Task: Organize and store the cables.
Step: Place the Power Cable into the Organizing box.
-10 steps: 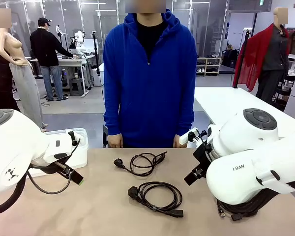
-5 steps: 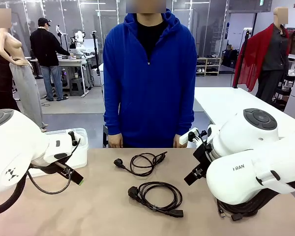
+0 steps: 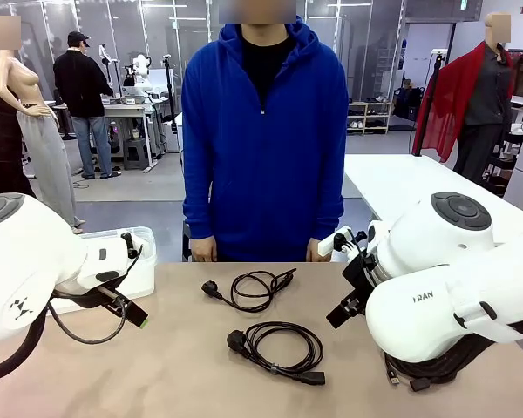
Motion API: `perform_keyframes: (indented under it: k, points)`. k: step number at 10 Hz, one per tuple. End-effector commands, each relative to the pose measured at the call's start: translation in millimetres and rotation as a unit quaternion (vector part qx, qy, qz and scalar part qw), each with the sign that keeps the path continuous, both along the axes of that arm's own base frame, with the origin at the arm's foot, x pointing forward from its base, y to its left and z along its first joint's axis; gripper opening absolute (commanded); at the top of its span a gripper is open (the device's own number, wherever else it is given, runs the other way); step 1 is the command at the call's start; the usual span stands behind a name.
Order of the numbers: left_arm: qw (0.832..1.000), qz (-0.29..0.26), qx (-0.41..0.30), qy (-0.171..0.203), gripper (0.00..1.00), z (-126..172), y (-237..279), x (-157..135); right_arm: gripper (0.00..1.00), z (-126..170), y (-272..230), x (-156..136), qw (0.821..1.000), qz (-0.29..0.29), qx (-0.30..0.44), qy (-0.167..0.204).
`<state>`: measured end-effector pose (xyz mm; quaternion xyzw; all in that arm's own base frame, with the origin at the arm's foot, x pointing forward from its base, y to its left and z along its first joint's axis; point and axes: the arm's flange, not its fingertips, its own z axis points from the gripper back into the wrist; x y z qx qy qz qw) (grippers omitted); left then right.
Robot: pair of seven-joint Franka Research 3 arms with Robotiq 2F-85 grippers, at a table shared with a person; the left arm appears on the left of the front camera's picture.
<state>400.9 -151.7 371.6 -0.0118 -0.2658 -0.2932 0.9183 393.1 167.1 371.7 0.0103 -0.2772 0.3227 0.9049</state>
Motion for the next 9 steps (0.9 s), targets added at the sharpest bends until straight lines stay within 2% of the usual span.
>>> perform_keyframes:
  k: [1,3,6,8,9]
  points:
    - [1.000,0.000,0.000,0.000,1.00,0.0,0.0,0.0,1.00,13.2,-3.6,1.9,1.000,0.005,-0.008,-0.005]
    - [1.000,-0.007,0.000,-0.001,1.00,28.4,10.6,2.2,1.00,44.6,-10.0,4.8,1.000,0.005,-0.002,-0.009]
    - [0.994,-0.097,-0.047,0.004,1.00,75.9,28.2,-17.4,1.00,95.4,-25.7,4.7,0.999,0.039,0.009,0.037]
    - [0.988,-0.138,-0.076,0.008,1.00,114.2,50.0,-36.8,1.00,136.9,-47.4,-5.0,0.997,0.051,0.031,0.055]
    - [0.986,-0.148,-0.076,0.008,1.00,132.1,62.9,-45.2,1.00,155.2,-60.9,-10.3,0.996,0.056,0.034,0.052]
